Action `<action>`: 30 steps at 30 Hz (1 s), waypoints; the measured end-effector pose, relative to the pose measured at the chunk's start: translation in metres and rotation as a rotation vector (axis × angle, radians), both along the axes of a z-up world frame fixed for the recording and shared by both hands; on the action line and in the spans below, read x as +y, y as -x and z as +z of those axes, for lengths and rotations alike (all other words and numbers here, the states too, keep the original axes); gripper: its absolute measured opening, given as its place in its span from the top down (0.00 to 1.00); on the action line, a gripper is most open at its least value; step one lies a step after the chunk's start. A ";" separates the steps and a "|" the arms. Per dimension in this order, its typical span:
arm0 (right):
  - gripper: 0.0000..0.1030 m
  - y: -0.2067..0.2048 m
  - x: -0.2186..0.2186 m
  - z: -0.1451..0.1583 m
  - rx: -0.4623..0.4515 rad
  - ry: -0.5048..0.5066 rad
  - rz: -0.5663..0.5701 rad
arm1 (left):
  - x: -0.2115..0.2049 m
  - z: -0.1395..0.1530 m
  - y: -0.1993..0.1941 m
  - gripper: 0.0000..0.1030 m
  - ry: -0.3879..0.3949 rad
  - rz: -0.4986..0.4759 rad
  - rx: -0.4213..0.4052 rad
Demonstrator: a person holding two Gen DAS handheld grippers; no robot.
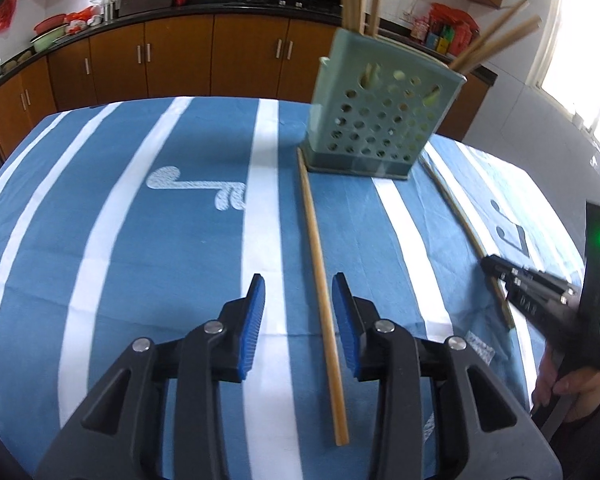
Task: Organize utensils
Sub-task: 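Lower the right tool to the table and close it on a chopstick, then close the left tool on the last loose chopstick while the right tool holds its own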
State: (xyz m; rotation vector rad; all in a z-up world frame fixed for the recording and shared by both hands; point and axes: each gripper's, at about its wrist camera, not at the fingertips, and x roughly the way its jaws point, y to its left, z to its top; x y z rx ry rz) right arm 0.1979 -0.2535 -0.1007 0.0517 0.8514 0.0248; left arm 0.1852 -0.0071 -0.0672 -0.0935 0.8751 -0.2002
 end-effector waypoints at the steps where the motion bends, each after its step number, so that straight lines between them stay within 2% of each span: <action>1: 0.92 -0.001 -0.007 0.000 0.001 0.001 -0.031 | -0.002 -0.002 0.000 0.65 -0.004 -0.006 0.003; 5: 0.92 -0.004 -0.027 -0.001 0.009 -0.024 -0.104 | -0.011 -0.011 -0.002 0.66 -0.021 -0.024 0.029; 10: 0.92 -0.003 -0.034 -0.002 0.007 -0.025 -0.103 | -0.023 -0.023 -0.004 0.66 -0.071 -0.035 0.052; 11: 0.92 -0.003 -0.034 -0.002 0.006 -0.025 -0.104 | -0.026 -0.025 -0.004 0.68 -0.091 -0.032 0.048; 15: 0.92 -0.006 -0.035 -0.002 0.007 -0.031 -0.105 | -0.033 -0.028 -0.004 0.91 -0.163 -0.019 0.018; 24: 0.92 -0.008 -0.030 -0.001 0.000 -0.040 -0.077 | 0.003 -0.028 -0.028 0.92 -0.160 0.082 0.027; 30: 0.92 -0.016 -0.019 0.000 -0.005 -0.040 -0.046 | 0.025 -0.027 -0.051 0.92 -0.135 0.107 0.020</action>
